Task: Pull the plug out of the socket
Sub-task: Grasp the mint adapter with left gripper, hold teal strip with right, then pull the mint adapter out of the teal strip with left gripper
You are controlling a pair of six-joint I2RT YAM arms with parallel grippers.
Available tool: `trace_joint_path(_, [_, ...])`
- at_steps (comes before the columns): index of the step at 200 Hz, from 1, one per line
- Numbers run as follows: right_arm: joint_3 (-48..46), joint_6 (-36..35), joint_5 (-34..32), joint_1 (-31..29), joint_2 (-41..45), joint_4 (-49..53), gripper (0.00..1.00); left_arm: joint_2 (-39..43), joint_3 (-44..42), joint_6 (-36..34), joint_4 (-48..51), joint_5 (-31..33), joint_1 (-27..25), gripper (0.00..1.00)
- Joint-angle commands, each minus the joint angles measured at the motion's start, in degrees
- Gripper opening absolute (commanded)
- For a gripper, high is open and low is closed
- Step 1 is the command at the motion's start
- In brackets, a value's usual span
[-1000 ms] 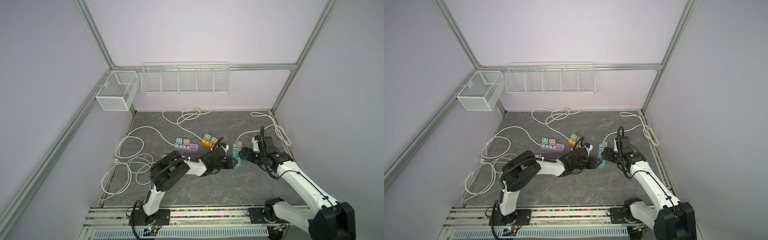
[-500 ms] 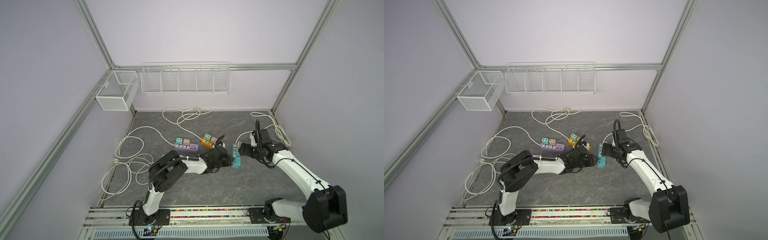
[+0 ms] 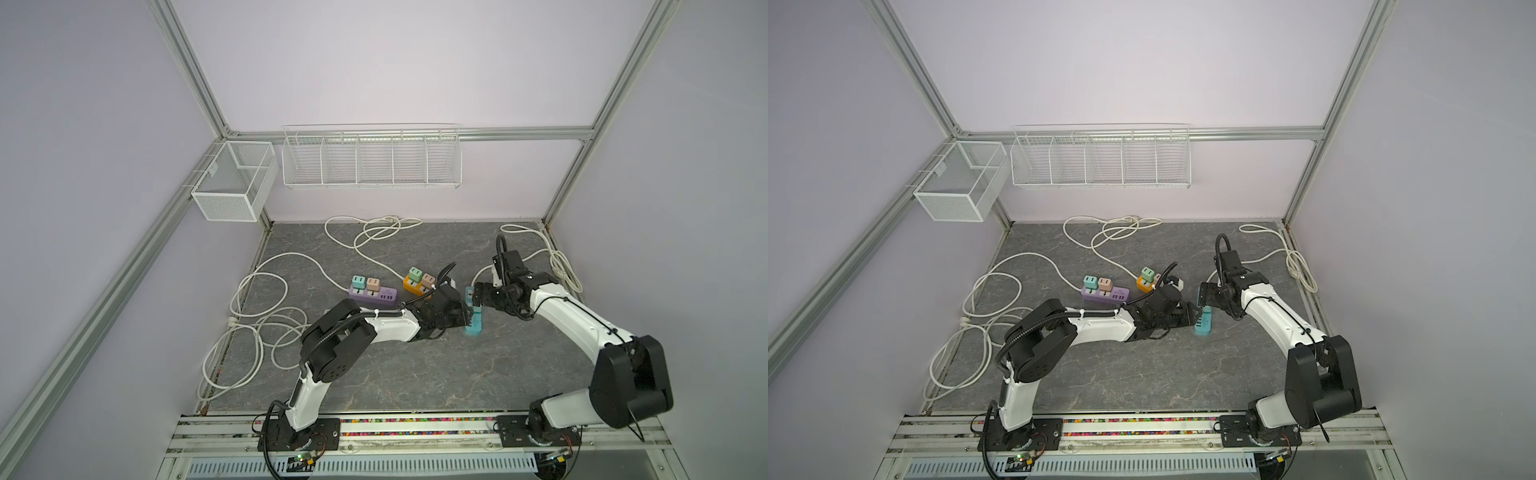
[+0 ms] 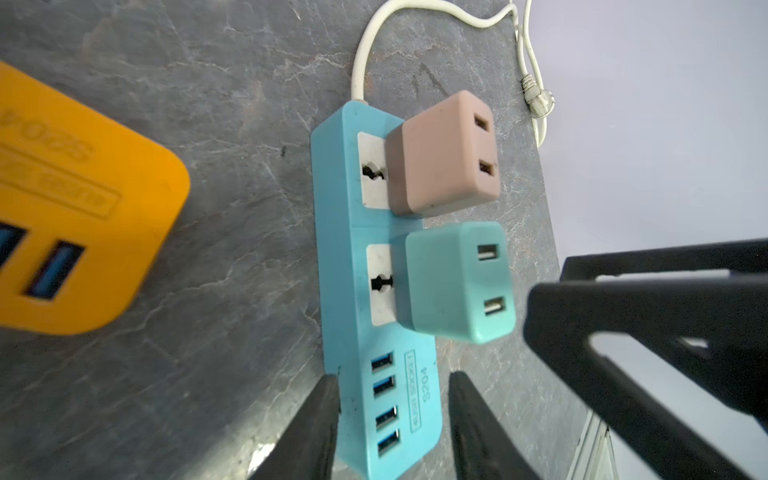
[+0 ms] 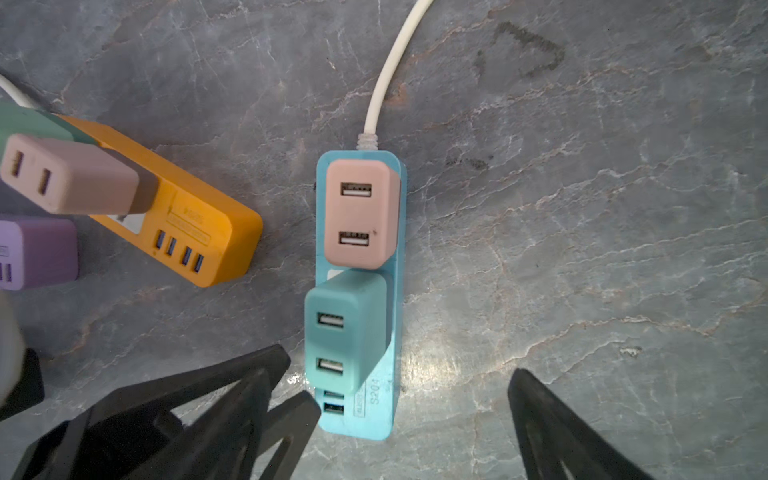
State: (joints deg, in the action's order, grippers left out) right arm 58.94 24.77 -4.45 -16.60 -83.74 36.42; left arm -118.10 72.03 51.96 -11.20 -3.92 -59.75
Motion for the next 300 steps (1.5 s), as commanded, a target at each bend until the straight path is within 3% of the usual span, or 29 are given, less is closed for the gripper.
trace_joint_path(1, [1.4, 0.9, -1.7, -0.8, -1.5, -1.0, 0.90, -2.1, 1.5, 1.0, 2.0, -0.2, -0.1, 0.45])
trace_joint_path(168, [2.3, -0.6, -1.0, -2.7, -9.7, -4.4, 0.64, -4.9, 3.0, 0.7, 8.2, 2.0, -0.1, 0.43])
trace_joint_path(300, [1.0, -4.7, 0.8, -2.0, -9.4, -5.3, 0.43, -5.8, 3.3, 0.5, 14.6, 3.1, -0.3, 0.41])
